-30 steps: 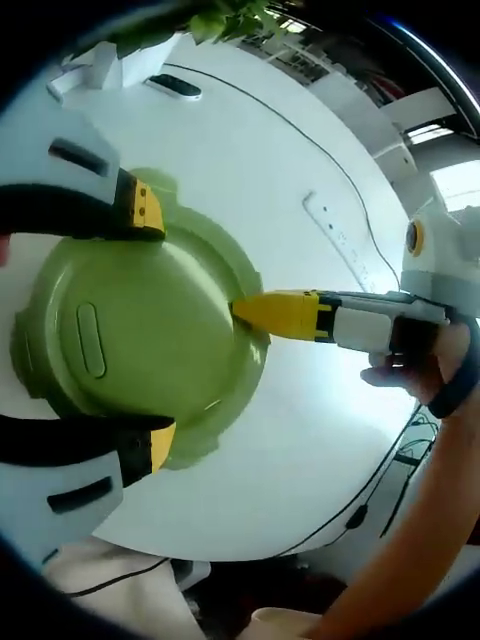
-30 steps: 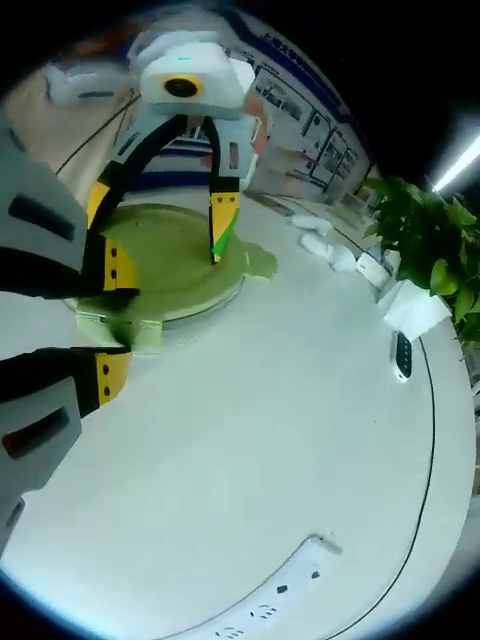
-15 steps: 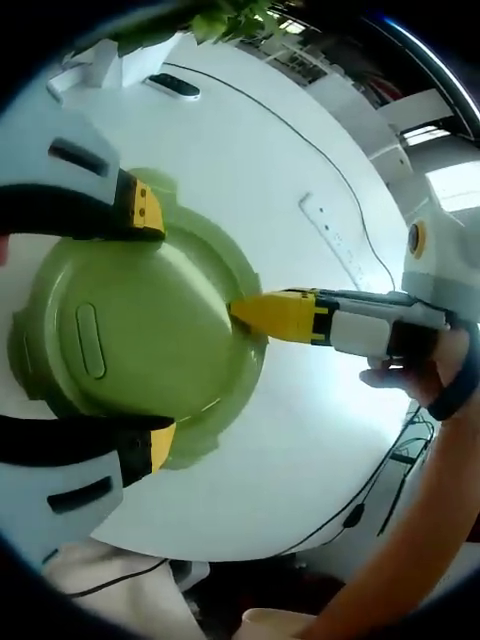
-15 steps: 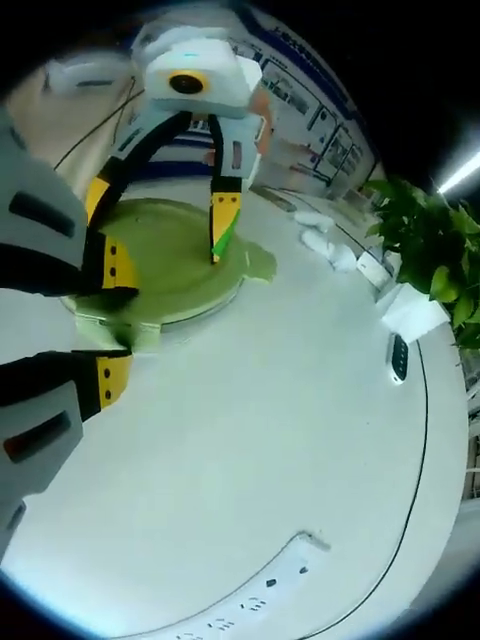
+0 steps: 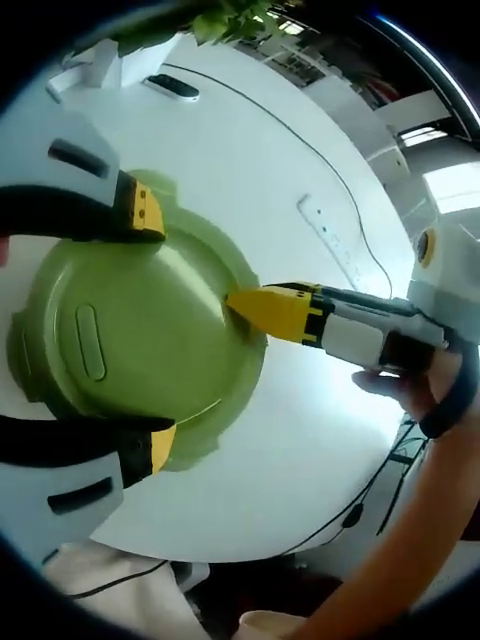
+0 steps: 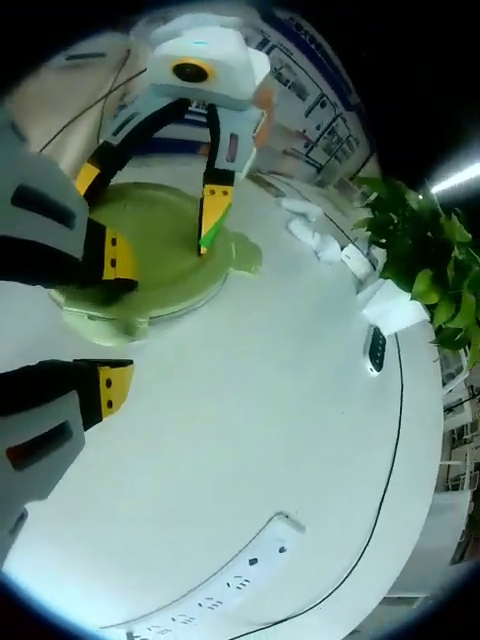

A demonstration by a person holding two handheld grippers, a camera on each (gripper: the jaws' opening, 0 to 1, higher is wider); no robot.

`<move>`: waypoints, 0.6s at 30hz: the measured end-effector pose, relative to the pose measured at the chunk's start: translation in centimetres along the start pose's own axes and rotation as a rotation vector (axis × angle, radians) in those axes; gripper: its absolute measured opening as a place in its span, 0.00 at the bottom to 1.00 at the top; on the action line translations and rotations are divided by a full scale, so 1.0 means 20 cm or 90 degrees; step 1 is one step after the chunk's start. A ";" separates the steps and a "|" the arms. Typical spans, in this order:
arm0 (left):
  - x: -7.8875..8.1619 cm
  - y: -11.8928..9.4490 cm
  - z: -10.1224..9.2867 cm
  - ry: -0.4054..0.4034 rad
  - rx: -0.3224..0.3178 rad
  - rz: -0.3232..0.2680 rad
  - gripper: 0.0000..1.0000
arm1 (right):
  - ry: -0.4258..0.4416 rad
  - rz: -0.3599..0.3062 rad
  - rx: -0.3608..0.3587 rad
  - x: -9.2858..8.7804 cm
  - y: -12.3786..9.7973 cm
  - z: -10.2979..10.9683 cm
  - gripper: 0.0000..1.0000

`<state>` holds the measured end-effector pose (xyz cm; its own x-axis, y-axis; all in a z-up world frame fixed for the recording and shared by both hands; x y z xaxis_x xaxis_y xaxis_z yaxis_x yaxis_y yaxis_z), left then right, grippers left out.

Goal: Pick up the tomato from the tabletop place it into the food storage container close the lid and lock the latches

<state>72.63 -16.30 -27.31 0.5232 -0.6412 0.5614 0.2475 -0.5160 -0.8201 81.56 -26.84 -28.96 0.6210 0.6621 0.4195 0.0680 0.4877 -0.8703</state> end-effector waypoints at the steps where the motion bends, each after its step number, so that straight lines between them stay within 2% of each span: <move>1: 0.00 0.00 0.00 0.000 0.000 0.001 0.64 | -0.002 -0.003 -0.003 0.01 0.00 0.00 0.22; 9: 0.00 0.00 0.01 0.001 0.000 -0.005 0.64 | -0.007 -0.029 -0.017 0.09 0.01 0.06 0.22; 18: 0.00 0.00 0.00 0.001 0.001 -0.017 0.65 | -0.018 -0.047 -0.021 0.13 0.04 0.10 0.22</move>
<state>72.54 -16.33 -27.41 0.5154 -0.6276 0.5834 0.2634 -0.5318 -0.8048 81.65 -23.58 -28.02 0.5913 0.6411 0.4892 0.1387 0.5167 -0.8449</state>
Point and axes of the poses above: the point that each gripper's makers call its tool centre point, and the gripper's own axes: y roughly forward along the fingers, z roughly to its left, x roughly out of its top, the point moved 10 cm from there along -y, roughly backward along the fingers, and after that the axes turned 11 degrees about -x, right-handed, at the moved point
